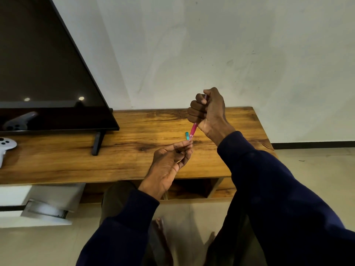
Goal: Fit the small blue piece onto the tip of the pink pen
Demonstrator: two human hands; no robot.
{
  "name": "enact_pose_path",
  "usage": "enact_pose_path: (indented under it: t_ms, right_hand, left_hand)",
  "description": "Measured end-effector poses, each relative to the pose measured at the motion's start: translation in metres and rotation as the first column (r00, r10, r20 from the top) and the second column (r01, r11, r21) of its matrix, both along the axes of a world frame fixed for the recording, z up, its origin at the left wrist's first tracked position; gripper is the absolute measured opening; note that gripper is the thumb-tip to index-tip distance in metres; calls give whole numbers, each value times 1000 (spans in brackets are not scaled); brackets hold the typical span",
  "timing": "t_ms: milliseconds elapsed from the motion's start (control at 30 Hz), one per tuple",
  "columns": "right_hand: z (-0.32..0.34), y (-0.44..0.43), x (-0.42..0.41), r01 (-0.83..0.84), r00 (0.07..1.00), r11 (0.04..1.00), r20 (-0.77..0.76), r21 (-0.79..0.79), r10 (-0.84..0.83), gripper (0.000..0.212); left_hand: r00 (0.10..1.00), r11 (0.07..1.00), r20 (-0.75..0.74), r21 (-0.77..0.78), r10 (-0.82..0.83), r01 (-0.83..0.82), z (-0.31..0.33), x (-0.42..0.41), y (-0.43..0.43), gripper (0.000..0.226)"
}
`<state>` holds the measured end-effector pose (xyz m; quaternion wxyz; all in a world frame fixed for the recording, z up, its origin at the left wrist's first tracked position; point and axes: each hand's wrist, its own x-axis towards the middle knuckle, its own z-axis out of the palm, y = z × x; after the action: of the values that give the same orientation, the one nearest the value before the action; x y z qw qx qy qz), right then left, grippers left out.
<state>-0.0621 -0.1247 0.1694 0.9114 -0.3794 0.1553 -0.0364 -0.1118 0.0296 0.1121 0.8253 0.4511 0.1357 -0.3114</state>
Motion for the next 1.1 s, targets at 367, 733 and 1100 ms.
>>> enact_pose_path:
  t_ms: [367, 733, 1100]
  right_hand:
    - [23, 10, -1, -31, 999, 999, 36, -12, 31, 45]
    - [33, 4, 2, 5, 1000, 999, 15, -41, -5, 45]
    - [42, 13, 4, -7, 1000, 998, 9, -56, 8, 45]
  left_hand:
    - [998, 1000, 58, 16, 7, -8, 18, -2, 9, 34]
    - [998, 999, 66, 38, -4, 2, 27, 2, 1, 32]
    - [995, 999, 102, 41, -3, -2, 37, -2, 12, 36]
